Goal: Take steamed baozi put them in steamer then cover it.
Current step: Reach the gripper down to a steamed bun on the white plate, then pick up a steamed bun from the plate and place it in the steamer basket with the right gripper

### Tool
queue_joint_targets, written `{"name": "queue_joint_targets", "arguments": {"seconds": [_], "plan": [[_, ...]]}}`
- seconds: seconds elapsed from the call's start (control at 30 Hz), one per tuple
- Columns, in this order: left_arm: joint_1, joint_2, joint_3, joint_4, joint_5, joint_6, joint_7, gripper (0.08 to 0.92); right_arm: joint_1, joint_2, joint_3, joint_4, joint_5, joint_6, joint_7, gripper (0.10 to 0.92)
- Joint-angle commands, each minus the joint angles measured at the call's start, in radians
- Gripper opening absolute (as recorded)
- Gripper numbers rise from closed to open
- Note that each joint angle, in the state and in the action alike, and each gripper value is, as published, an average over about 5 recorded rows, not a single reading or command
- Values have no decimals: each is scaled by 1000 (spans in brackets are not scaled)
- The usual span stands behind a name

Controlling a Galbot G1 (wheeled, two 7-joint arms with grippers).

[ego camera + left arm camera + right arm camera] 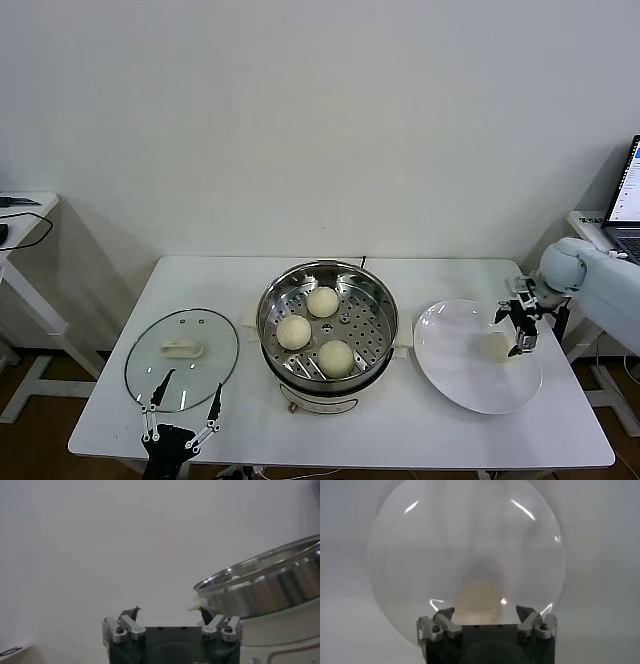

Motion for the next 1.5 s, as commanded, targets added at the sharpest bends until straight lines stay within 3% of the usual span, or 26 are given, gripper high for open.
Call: {"name": "queue_joint_targets", "arguments": {"seconds": [0.03,0.17,0.37,0.57,0.8,1.07,1.5], "plan": [[-1,-2,-3,1,-1,-1,0,823,-46,16,22,-23,-27,-5,17,823],[-2,-3,-3,2,-2,-1,0,823,-50,19,28,-23,-33,-4,22,801],[-3,-2,-4,3,-2,-2,0,823,-57,21,44,-19,-42,-7,10,703],[-6,-2,-4,5,-2,-1,0,823,-31,20,54,-6,-45,-3,-8,684],[-15,3,-4,7,-5,1,0,823,149,8,44,56,-38,22,-183,672],[-28,8,4,2,-7,5,0,823,553,66,-239,227,214,0,-337,670],[-34,10,3,2,-9,7,0,823,768,347,-441,396,501,-93,-271,669]]}}
